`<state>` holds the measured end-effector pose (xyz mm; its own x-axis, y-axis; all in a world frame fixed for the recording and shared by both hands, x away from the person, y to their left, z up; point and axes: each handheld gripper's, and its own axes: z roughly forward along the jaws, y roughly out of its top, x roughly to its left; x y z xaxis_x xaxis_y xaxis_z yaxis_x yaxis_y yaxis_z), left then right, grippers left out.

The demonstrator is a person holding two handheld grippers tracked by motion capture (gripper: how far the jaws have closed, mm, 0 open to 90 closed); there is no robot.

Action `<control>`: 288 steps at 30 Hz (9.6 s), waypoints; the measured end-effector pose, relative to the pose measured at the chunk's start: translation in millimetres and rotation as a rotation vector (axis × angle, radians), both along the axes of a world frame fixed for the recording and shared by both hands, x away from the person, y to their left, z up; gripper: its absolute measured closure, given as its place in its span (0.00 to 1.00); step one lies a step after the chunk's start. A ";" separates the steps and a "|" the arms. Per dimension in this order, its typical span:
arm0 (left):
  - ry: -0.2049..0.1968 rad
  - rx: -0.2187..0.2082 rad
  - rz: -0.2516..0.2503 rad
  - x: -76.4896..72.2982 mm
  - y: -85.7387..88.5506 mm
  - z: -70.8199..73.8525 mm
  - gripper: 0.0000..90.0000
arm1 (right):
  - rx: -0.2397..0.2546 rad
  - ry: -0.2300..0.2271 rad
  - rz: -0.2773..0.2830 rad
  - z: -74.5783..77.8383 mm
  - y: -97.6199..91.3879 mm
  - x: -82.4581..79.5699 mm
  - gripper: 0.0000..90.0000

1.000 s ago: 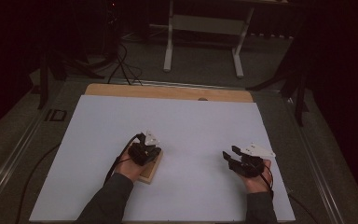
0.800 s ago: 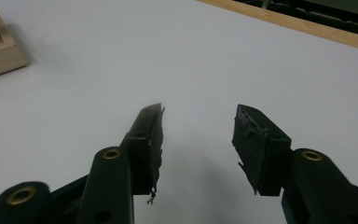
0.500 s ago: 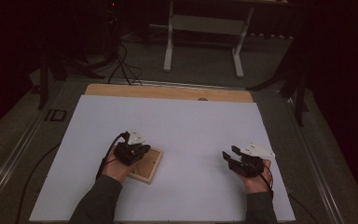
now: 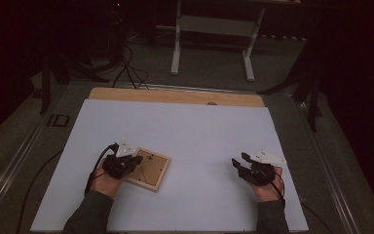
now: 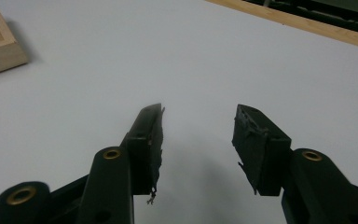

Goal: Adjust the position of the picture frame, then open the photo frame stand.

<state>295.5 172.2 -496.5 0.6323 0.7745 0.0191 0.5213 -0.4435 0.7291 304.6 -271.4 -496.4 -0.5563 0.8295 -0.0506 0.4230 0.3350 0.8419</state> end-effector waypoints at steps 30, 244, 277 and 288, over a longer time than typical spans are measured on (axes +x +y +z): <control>0.021 0.020 0.019 -45.9 32.3 -9.5 1.00 | 0.000 -0.004 0.001 0.3 0.9 -0.9 0.57; 0.067 0.011 -0.017 25.3 -45.5 -35.4 0.94 | -0.072 0.126 0.203 -22.6 123.7 17.3 0.93; -0.010 -0.133 -0.004 12.9 -35.2 -9.5 0.68 | -0.055 0.059 0.240 -18.1 126.8 11.9 0.82; -0.015 -0.138 -0.029 10.1 -42.4 -0.6 0.67 | -0.057 0.067 0.251 -19.9 130.5 10.0 0.99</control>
